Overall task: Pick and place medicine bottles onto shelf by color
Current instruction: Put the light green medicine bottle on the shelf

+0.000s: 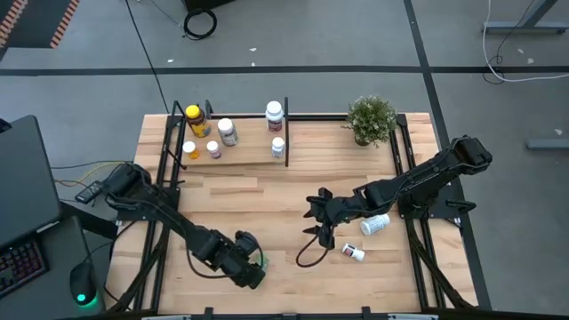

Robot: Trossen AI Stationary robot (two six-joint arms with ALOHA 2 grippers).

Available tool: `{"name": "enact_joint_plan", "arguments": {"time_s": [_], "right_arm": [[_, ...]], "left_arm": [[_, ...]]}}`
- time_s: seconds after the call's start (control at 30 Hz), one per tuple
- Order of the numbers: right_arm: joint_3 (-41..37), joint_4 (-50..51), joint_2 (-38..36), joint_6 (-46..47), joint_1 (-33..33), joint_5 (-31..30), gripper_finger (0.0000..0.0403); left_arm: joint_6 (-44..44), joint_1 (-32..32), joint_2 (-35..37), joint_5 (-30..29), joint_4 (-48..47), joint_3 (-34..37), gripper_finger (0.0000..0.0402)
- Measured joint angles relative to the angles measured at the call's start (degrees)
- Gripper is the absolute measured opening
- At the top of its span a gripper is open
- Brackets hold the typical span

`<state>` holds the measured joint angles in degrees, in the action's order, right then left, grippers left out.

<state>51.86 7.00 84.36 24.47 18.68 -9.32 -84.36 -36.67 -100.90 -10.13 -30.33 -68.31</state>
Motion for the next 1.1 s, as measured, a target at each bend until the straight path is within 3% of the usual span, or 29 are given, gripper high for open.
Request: {"name": "enact_joint_plan", "arguments": {"time_s": [0.47,0.7,0.87,1.1], "right_arm": [[0.00,2.78,0.00,1.11,-0.03,0.00,0.0241],[0.00,3.60,0.00,1.11,-0.11,-0.09,0.0241],[0.00,3.74,0.00,1.53,-0.11,-0.09,0.0241],[0.00,4.07,0.00,3.01,-0.13,-0.52,0.0241]], "left_arm": [[0.11,1.46,-5.15,1.45,2.26,0.04,0.0302],[4.28,4.30,-7.01,2.73,5.29,0.04,0.0302],[10.46,7.54,-7.06,2.72,3.68,0.04,0.0283],[26.38,15.06,-7.04,3.23,3.27,0.04,0.0221]]}}
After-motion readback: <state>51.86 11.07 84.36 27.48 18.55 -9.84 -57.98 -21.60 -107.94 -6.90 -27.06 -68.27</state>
